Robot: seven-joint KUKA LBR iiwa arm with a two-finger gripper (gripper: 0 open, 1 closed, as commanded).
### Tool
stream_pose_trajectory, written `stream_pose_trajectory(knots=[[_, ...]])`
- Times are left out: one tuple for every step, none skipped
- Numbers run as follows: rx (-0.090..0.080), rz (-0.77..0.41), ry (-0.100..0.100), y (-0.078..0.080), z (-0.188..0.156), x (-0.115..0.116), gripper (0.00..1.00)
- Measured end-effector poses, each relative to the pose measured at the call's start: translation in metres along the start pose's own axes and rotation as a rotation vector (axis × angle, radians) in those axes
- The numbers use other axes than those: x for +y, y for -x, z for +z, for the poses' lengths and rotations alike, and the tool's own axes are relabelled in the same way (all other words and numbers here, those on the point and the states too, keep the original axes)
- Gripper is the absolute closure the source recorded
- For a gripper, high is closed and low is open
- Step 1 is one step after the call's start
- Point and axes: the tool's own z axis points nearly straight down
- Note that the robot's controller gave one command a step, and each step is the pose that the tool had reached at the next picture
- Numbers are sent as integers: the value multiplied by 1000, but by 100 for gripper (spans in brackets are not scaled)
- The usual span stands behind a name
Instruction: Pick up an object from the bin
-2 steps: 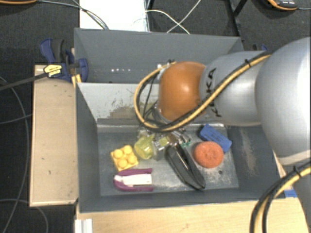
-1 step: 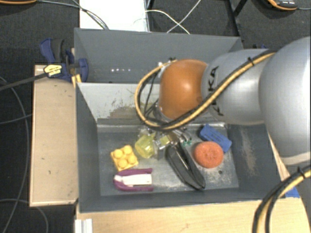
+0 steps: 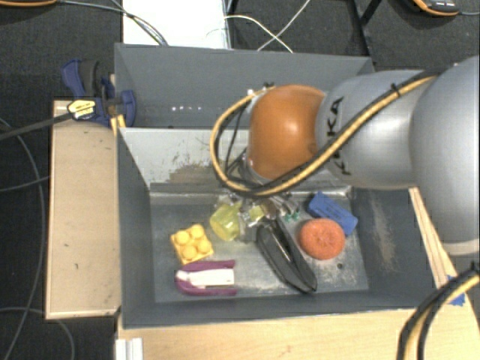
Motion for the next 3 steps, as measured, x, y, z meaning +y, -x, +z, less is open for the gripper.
stream_pose_trajectory(knots=[[-4, 0, -1, 1, -10, 0, 100], [2, 2, 1, 0, -19, 0, 100], [-3, 3, 0, 1, -40, 0, 100]])
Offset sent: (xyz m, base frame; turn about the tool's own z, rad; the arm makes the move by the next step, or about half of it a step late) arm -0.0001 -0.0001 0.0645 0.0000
